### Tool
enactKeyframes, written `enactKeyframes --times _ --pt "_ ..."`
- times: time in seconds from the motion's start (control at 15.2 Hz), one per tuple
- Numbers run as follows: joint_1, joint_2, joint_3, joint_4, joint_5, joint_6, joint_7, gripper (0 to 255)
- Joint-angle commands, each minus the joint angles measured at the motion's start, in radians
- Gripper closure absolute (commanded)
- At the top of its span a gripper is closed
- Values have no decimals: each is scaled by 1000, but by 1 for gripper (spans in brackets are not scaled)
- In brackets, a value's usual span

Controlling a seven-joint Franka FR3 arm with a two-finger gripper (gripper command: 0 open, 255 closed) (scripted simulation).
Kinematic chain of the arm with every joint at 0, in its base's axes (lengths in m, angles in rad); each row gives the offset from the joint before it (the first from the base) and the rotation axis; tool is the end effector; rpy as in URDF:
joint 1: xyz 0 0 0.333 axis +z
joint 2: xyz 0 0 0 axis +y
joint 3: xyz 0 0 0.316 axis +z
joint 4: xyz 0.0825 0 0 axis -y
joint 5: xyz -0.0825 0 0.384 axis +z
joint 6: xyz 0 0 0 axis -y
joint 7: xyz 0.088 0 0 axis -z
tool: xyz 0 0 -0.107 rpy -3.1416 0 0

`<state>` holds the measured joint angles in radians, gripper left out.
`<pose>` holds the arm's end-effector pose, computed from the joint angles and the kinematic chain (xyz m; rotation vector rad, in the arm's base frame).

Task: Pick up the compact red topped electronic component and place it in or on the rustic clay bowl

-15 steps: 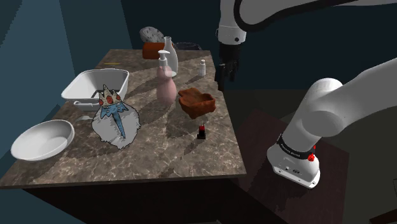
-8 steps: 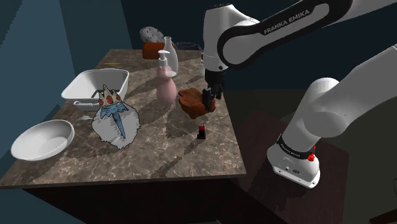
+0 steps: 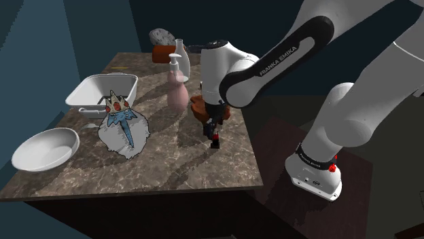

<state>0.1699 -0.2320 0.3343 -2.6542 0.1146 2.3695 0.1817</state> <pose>0.3562 0.1921 0.3085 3.1013 0.3537 -0.0919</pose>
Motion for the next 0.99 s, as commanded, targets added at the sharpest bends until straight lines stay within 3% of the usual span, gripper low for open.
enactKeyframes --times 0.0,0.4,0.86,0.92 --pt "0 35 10 -5 -11 41 13 0" --pt "-9 109 19 -28 -37 136 34 0" --pt "-8 109 19 -28 -37 135 34 0" --pt "-8 109 19 -28 -37 135 34 255"
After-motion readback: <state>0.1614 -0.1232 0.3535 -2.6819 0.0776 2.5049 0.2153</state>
